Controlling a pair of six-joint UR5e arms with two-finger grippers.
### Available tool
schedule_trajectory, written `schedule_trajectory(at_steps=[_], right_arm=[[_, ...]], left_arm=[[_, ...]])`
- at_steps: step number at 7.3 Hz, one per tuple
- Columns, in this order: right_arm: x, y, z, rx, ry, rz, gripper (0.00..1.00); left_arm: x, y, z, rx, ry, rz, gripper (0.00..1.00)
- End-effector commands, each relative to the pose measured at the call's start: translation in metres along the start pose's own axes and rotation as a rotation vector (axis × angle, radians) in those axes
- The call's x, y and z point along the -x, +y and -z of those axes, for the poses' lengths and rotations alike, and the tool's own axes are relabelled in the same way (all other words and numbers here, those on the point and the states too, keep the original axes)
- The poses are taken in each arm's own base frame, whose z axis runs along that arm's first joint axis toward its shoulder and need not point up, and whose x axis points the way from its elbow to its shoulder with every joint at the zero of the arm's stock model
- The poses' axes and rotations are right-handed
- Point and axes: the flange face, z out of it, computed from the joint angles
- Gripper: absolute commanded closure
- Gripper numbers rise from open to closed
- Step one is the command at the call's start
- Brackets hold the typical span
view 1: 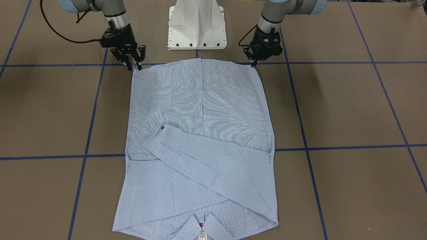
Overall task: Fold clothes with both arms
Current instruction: 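Close both grippers on the hem corners, then lift the hem with both grippers and fold it toward the collar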
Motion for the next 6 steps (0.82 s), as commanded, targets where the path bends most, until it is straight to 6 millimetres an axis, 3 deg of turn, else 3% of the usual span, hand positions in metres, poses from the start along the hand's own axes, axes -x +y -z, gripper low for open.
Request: schedule_trajectory(at_steps=[1,2,5,6], right_arm=[[0.003,0.003,0.000,0.002,-0.005,0.002,0.90],[0.003,0.003,0.000,-0.004,-0.006,0.003,1.00],[0.008,-0.004,0.009,-0.006,-0.023,-0.005,1.00],[0.024,-0.017,0.045,0.004,-0.074,-0.026,1.00]], left_arm=[[0.000,0.000,0.000,0.000,0.000,-0.001,1.00],[0.000,0.000,0.000,0.000,0.000,0.001,1.00],[-0.004,0.000,0.009,-0.002,0.018,-0.002,1.00],[-0.009,0.000,0.038,-0.011,0.061,-0.003,1.00]])
